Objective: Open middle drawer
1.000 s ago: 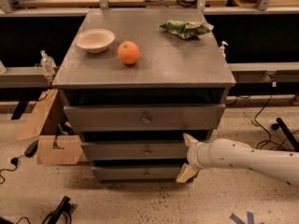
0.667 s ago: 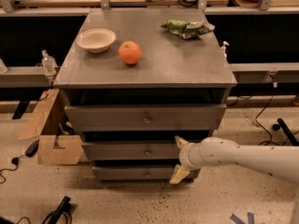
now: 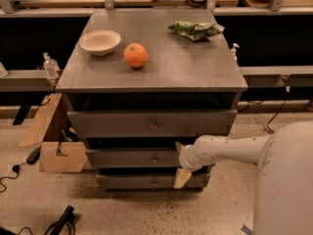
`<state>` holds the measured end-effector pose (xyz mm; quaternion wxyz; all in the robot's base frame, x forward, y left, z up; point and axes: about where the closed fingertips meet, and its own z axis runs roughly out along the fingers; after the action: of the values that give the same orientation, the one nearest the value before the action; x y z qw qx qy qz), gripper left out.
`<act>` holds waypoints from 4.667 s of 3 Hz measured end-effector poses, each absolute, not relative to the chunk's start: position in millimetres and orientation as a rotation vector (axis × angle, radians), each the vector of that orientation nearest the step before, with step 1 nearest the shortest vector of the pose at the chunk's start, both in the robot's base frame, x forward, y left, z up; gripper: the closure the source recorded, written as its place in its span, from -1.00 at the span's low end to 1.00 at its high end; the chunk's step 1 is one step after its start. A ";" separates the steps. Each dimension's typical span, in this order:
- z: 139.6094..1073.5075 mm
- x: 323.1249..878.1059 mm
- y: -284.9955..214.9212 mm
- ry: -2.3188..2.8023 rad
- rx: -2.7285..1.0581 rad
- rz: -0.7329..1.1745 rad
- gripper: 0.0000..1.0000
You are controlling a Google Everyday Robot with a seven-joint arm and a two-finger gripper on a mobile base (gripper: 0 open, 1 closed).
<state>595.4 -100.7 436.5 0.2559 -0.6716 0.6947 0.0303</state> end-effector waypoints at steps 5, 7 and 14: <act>425.9 598.2 -112.6 1.912 -1.919 0.036 0.26; 428.2 594.7 -113.0 1.914 -1.918 0.038 1.00; 438.4 476.7 -98.2 1.838 -1.912 0.308 1.00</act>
Offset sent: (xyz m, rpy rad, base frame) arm 0.0095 -0.0101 -0.0079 -0.0678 0.0143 0.0173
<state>476.7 -98.2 438.4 0.2336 -0.6964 0.6692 0.1122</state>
